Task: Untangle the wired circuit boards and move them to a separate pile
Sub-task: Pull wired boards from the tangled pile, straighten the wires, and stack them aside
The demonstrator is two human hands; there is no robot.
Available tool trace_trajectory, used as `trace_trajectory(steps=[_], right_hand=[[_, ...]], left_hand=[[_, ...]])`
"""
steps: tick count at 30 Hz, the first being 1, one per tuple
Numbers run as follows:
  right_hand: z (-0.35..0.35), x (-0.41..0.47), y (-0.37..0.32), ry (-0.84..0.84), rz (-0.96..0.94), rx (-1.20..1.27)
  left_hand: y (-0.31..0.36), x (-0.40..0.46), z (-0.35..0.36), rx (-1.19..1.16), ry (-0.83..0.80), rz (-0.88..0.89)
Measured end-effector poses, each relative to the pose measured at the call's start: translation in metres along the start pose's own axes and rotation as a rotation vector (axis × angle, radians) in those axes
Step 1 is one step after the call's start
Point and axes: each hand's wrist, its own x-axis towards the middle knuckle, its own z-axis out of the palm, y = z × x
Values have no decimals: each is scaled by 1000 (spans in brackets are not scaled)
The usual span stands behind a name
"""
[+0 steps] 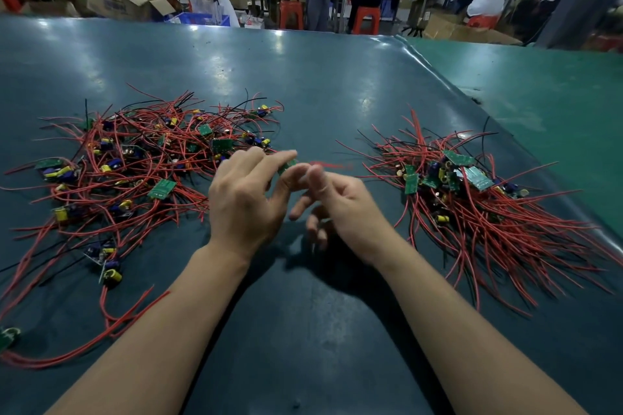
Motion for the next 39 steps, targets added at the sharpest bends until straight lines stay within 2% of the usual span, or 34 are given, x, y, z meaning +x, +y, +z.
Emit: trace_trajectory(steps=[2, 6, 9, 14, 19, 22, 25, 27, 32, 35, 39], right_hand=[[2, -1, 1, -23, -61, 34], [-5, 0, -2, 78, -96, 157], [-5, 0, 1, 132, -168, 60], [-4, 1, 6, 499, -501, -260], [-9, 2, 3, 752, -594, -354], [-22, 5, -7, 973, -557, -127], [-44, 9, -14, 1096, -427, 405], [-49, 9, -12, 1135, -332, 617], [-42, 8, -14, 1152, -260, 695], [-43, 7, -19, 1172, -270, 762], [-33, 3, -19, 1110, -201, 779]], left_hand=[[1, 0, 2, -52, -48, 41], [2, 1, 3, -154, -62, 58], [1, 1, 4, -137, -70, 76], [-6, 3, 1, 71, 34, -56], [-15, 5, -3, 223, 151, -259], [-21, 7, -5, 262, 174, -406], [-19, 7, -5, 280, 155, -429], [-17, 7, -4, 281, 132, -421], [-21, 5, -4, 317, 99, -456], [-27, 2, -2, 455, -26, -562], [-36, -1, -2, 575, -194, -687]])
